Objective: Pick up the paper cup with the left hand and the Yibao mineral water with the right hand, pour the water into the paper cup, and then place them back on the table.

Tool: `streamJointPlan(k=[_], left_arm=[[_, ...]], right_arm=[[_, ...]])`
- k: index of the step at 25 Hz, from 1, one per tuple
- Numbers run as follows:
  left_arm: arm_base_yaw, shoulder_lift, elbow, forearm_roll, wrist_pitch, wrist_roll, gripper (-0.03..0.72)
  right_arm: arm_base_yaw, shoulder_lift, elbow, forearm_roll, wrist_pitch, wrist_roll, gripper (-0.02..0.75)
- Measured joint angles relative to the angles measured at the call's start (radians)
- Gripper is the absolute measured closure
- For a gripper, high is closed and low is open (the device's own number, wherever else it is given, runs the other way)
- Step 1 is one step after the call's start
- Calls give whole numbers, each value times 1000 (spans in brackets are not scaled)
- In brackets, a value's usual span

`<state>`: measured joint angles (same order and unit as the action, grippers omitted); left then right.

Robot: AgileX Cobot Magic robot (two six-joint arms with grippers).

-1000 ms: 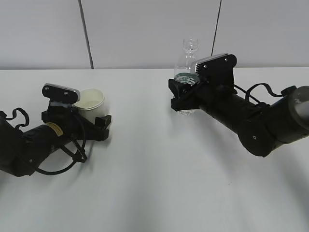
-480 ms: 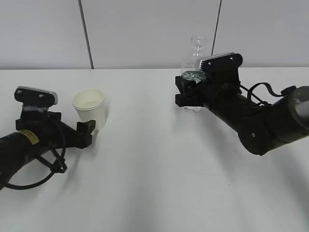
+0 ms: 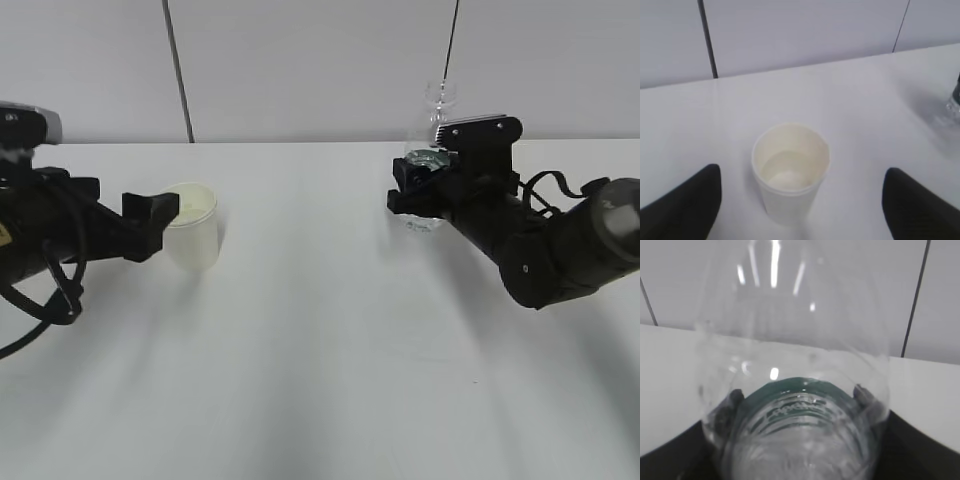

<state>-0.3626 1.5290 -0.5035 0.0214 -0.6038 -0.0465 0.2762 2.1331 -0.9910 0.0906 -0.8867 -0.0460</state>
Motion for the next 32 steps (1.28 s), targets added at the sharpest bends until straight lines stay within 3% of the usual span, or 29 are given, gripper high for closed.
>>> streamJointPlan(k=[8, 15, 23, 32], left_arm=[[-1, -207, 7, -1, 185, -1, 101], [-1, -236, 7, -1, 214, -1, 102], [-1, -236, 7, -1, 216, -1, 104], [-1, -236, 7, -1, 217, -1, 104]], right_arm=[[0, 92, -45, 0, -6, 0, 262], [0, 113, -46, -19, -41, -2, 262], [0, 113, -46, -41, -50, -2, 147], [0, 113, 10, -43, -54, 6, 132]])
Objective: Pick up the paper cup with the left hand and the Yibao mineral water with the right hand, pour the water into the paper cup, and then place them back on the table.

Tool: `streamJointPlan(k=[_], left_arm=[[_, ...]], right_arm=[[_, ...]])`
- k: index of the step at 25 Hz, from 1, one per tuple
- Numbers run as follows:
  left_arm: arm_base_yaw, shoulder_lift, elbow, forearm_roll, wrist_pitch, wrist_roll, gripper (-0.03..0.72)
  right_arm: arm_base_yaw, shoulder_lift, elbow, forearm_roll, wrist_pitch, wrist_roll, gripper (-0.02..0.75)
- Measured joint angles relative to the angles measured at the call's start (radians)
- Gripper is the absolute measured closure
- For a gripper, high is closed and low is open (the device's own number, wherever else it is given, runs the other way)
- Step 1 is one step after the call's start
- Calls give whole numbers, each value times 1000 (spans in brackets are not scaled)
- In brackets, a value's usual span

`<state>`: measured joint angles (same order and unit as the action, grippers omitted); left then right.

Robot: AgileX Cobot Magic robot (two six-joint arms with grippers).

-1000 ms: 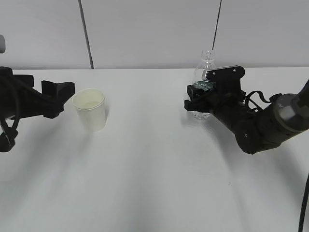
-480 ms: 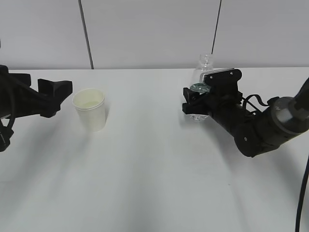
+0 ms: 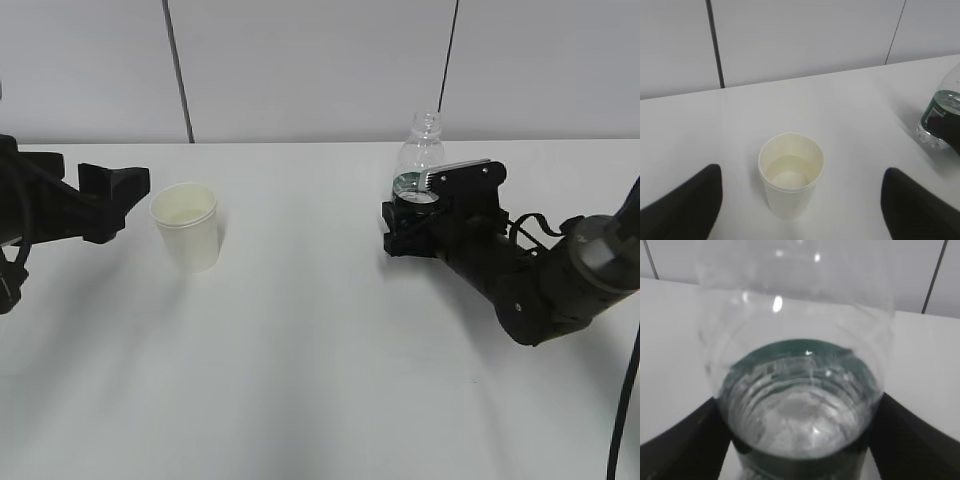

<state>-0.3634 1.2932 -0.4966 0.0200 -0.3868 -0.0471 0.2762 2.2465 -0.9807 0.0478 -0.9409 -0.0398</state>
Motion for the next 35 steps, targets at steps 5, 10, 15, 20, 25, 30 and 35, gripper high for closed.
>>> streamJointPlan(k=[5, 10, 15, 20, 25, 30, 35], left_arm=[[0, 0, 0, 0, 1, 0, 104], [0, 0, 0, 0, 16, 0, 106], [0, 0, 0, 0, 50, 0, 106], [0, -14, -93, -1, 305, 0, 107], [0, -21, -285, -20, 784, 0, 112], [0, -22, -388, -67, 1142, 0, 114], [0, -33, -408, -125, 1390, 24, 127]], right_arm=[[0, 0, 68, -2, -63, 27, 132], [0, 0, 136, -2, -131, 40, 132], [0, -67, 209, -2, -130, 49, 132], [0, -282, 231, -39, 80, 49, 136], [0, -538, 219, -98, 625, 51, 143], [0, -738, 138, -99, 1246, 53, 148], [0, -882, 97, -94, 1645, 40, 162]])
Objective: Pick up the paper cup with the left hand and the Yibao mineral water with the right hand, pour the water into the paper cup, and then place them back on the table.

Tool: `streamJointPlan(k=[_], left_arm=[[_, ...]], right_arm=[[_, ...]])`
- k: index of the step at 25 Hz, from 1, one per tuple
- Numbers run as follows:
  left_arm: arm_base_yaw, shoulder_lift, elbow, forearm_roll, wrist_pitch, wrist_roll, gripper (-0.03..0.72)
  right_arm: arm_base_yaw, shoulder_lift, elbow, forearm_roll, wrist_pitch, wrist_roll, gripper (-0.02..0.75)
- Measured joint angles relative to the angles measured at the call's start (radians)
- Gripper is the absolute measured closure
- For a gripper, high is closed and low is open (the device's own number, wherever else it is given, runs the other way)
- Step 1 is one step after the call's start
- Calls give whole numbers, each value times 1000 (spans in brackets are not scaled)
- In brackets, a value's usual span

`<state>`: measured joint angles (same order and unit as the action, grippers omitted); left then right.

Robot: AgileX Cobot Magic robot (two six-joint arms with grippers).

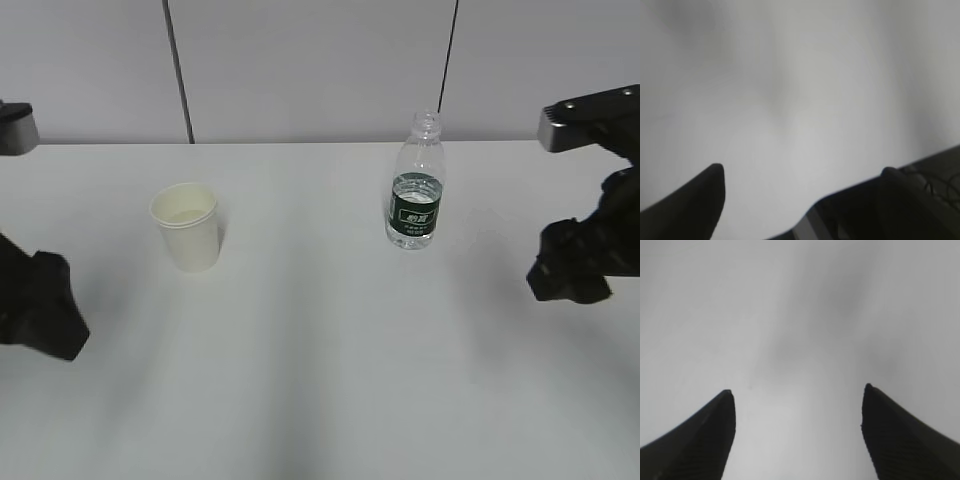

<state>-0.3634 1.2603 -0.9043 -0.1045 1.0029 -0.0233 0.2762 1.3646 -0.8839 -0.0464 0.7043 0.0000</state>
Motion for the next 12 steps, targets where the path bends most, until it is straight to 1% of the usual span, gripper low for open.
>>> streamJointPlan(k=[4, 7, 12], left_arm=[[0, -43, 0, -2, 144, 9, 136], [0, -133, 0, -2, 172, 23, 137], [0, -367, 0, -2, 199, 33, 137]], right_arm=[[0, -154, -2, 31, 195, -33, 164], [0, -293, -2, 70, 265, -64, 164], [0, -535, -2, 86, 341, -76, 164]])
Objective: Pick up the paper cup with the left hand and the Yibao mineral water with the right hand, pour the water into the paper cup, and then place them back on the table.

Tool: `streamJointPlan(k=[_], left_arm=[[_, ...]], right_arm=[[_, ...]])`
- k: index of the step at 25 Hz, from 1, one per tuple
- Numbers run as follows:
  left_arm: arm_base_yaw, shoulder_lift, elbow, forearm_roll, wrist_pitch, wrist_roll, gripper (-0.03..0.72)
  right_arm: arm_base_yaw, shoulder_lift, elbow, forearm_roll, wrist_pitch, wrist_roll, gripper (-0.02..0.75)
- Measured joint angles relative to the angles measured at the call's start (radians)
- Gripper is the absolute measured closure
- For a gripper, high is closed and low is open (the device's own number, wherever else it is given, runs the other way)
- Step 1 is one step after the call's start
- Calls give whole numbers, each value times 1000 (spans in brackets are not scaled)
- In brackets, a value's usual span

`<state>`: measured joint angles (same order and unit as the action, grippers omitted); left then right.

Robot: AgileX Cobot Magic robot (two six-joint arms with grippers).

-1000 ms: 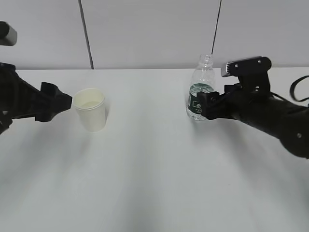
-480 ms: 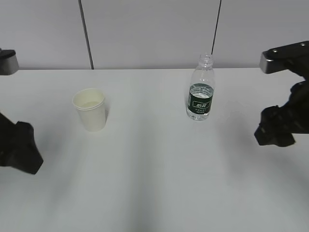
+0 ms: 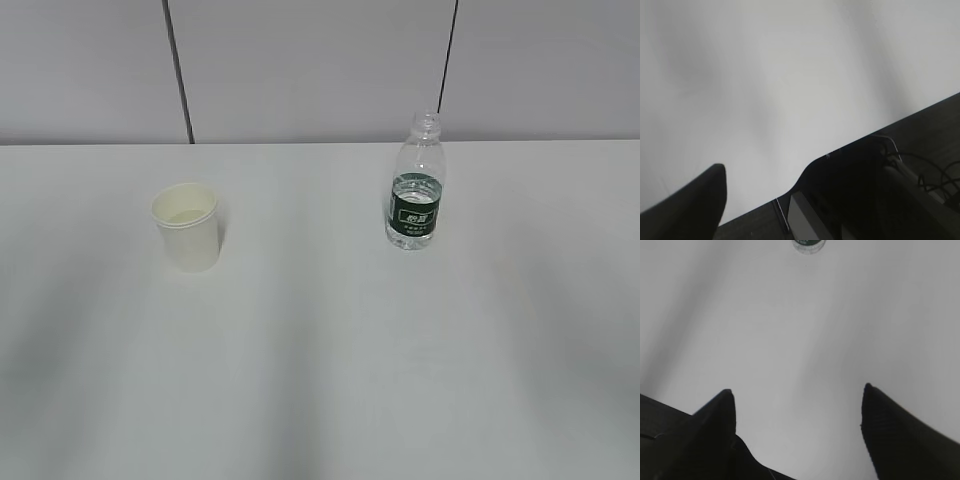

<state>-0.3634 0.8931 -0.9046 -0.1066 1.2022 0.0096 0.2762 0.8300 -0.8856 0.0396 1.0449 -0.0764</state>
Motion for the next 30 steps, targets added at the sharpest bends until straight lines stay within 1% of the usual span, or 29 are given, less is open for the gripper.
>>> streamJointPlan(k=[4, 10, 12, 16, 21, 24, 30], left_arm=[[0, -191, 0, 1, 26, 0, 137], [0, -413, 10, 18, 44, 0, 138], [0, -468, 48, 27, 44, 0, 138], [0, -546, 183, 44, 33, 0, 139], [0, -606, 343, 66, -32, 1, 139], [0, -614, 370, 66, -97, 1, 139], [0, -614, 377, 66, -106, 1, 139]], right_arm=[[0, -189, 11, 0, 57, 0, 165], [0, -446, 130, 0, 97, -4, 165], [0, -520, 186, 0, 97, -4, 165], [0, -632, 286, -15, 101, -4, 165], [0, -698, 385, -63, 101, -4, 165], [0, -702, 389, -70, 99, -4, 165], [0, -702, 390, -74, 99, -4, 165]])
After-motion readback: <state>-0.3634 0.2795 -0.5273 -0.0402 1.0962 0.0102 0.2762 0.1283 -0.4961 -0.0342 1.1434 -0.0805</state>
